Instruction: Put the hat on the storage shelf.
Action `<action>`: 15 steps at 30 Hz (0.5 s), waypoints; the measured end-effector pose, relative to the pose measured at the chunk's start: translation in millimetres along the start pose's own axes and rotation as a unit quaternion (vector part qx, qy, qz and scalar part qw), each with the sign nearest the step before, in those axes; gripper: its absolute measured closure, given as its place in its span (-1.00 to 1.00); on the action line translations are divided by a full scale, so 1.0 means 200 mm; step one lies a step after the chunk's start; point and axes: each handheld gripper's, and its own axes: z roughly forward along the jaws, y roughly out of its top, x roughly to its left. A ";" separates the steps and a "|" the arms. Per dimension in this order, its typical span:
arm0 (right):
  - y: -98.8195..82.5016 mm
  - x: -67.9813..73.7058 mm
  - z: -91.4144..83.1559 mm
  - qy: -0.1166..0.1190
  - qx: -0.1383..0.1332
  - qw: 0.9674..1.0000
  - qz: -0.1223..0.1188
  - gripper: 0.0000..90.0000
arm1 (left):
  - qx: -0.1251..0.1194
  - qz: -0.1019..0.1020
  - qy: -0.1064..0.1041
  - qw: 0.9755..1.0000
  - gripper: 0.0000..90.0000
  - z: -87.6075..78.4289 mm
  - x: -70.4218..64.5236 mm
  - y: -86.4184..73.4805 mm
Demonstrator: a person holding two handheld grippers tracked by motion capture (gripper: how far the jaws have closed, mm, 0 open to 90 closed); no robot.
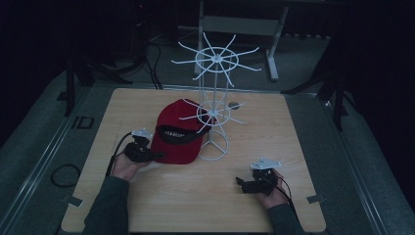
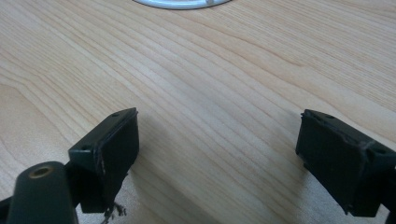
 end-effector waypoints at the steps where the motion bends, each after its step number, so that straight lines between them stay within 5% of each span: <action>1: 0.00 0.00 0.00 0.000 0.000 1.000 0.000 -0.71 | -0.012 -0.003 0.003 1.000 0.90 0.00 -0.01 -0.02; 5: 0.00 0.00 0.00 0.000 0.001 1.000 0.001 -0.71 | -0.044 -0.019 0.000 0.999 0.91 -0.02 0.01 -0.10; 15: 0.00 0.00 0.00 0.000 0.000 1.000 -0.001 -0.71 | -0.072 -0.022 0.047 0.996 0.91 -0.07 0.02 -0.12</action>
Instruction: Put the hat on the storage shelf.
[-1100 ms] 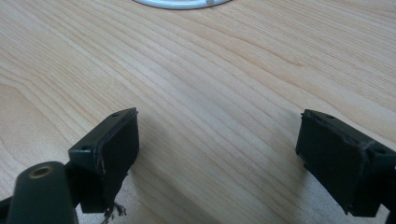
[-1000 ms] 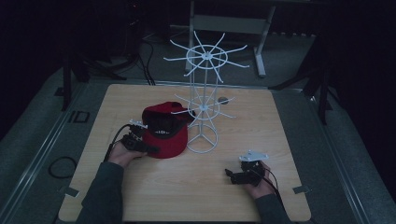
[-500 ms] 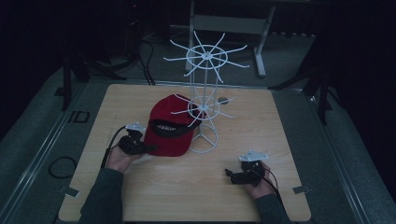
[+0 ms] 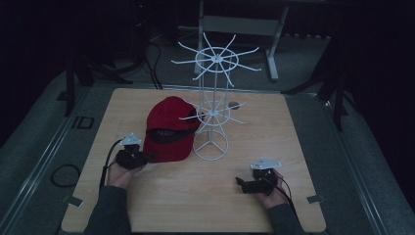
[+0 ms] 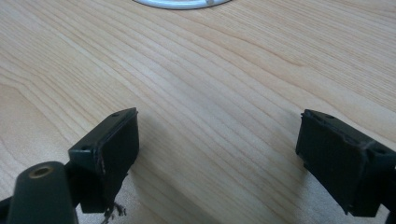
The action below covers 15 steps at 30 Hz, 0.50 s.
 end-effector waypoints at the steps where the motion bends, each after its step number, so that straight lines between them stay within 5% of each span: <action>1: 0.00 0.00 0.00 0.000 0.000 1.000 0.000 -0.71 | -0.001 -0.003 0.003 1.000 0.91 0.00 0.00 0.00; 15: 0.00 0.00 0.00 0.000 0.000 1.000 0.000 -0.71 | -0.050 -0.040 0.050 0.997 0.91 -0.11 0.08 -0.03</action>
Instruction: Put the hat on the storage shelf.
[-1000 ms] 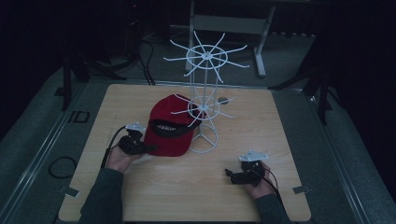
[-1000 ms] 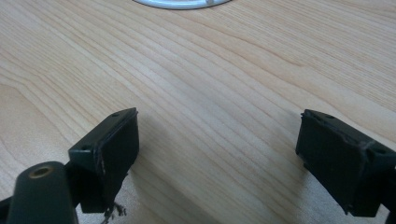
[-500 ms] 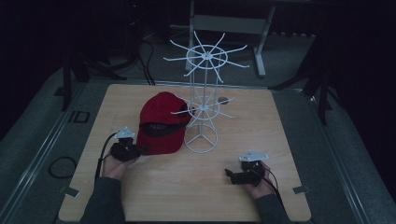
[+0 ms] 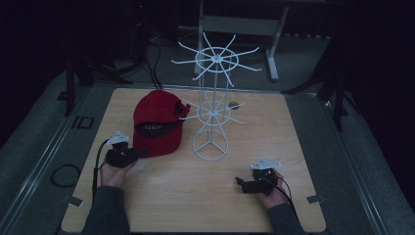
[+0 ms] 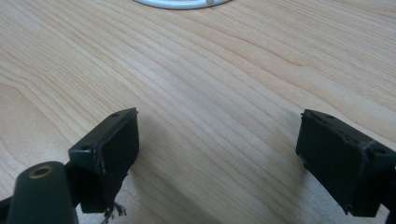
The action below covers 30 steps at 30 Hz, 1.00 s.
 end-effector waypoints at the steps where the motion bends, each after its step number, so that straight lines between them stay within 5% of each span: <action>1: 0.00 0.00 0.00 0.000 0.000 1.000 0.000 -0.71 | -0.003 -0.001 0.003 1.000 0.91 -0.01 0.00 0.00; 11: 0.00 0.00 0.00 0.000 0.000 1.000 0.000 -0.71 | -0.030 -0.018 0.031 0.999 0.91 -0.09 0.01 0.02; 18: 0.00 0.00 0.00 0.000 0.000 1.000 0.000 -0.71 | -0.064 -0.039 0.050 0.996 0.91 -0.17 0.02 0.05; 22: 0.00 0.00 0.00 0.000 0.000 1.000 0.000 -0.71 | -0.086 -0.054 0.043 0.994 0.91 -0.21 0.02 0.06; 30: 0.00 0.00 0.00 0.000 0.000 1.000 0.000 -0.71 | -0.107 -0.038 0.050 0.992 0.91 -0.29 -0.04 0.14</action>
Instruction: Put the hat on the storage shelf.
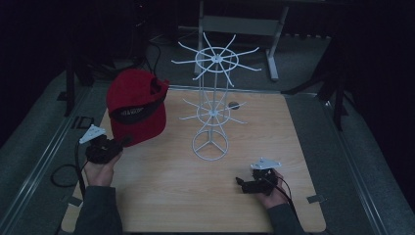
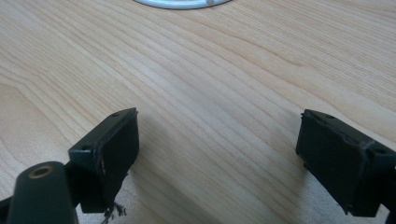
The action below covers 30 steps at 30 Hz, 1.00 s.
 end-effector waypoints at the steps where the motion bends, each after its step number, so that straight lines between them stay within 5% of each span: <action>1: 0.00 0.00 0.00 0.000 0.000 1.000 0.000 -0.71 | 0.000 0.000 0.000 1.000 0.91 0.00 0.00 0.00; 8: 0.00 0.00 0.00 0.000 -0.001 1.000 -0.001 -0.71 | -0.026 0.017 0.022 0.999 0.91 -0.03 -0.04 0.09; 30: 0.00 0.00 0.00 0.000 -0.001 1.000 0.000 -0.71 | -0.058 0.026 0.022 0.998 0.91 -0.05 -0.10 0.25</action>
